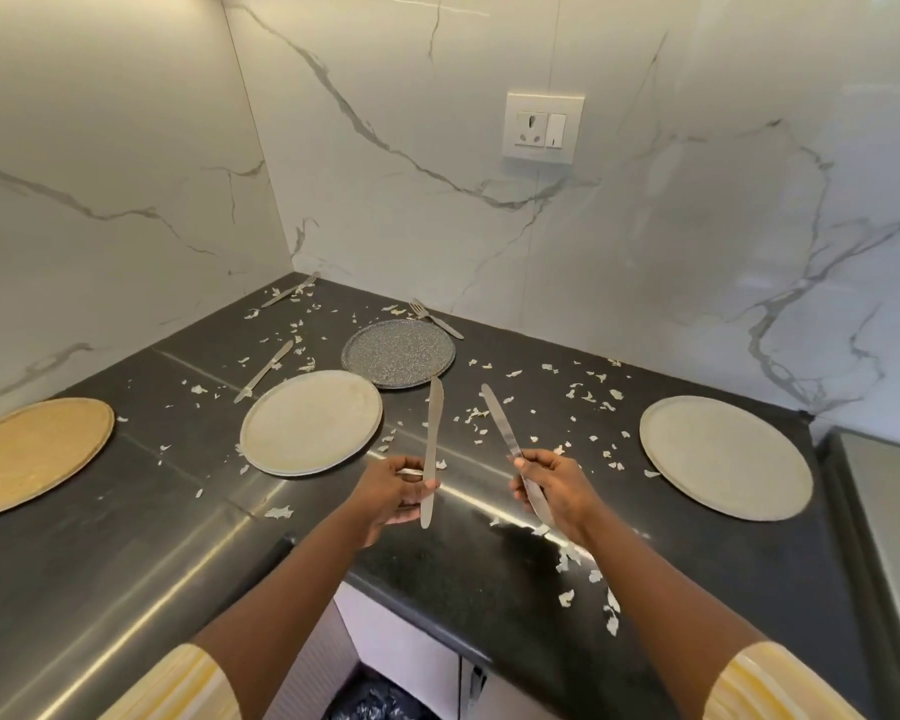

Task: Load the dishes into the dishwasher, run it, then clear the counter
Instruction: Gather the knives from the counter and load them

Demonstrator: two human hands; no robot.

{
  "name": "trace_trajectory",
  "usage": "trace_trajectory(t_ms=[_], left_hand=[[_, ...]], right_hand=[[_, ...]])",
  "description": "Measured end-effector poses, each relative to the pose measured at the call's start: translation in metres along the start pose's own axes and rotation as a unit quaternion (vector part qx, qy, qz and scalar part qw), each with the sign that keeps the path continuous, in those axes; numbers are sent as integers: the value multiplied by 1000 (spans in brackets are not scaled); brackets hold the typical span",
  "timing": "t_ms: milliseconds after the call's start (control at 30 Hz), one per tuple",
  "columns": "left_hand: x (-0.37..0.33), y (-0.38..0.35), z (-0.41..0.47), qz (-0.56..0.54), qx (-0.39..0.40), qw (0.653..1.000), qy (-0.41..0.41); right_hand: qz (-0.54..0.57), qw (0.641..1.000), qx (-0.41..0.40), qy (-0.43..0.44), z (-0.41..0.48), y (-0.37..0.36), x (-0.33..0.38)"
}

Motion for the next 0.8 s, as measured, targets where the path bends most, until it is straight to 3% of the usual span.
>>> trace_trajectory(t_ms=[400,667,800], left_hand=[[64,-46,-97,-19,107,994,-28],[95,-150,-146,-4,204,979,-10],[127,-205,-168,21,247,969,22]], right_hand=[[-79,984,-150,52,-153,7,-19],[123,966,-200,104,-255,45,-59],[113,961,-237,87,-301,69,-89]])
Point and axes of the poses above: each hand's wrist, its own z-axis towards the middle knuckle, its own y-axis out of the back of the hand, x = y × z, the point moved 9 cm from there along z, towards the middle knuckle, and after that the axes turned 8 degrees about x, right-handed, at the moved point
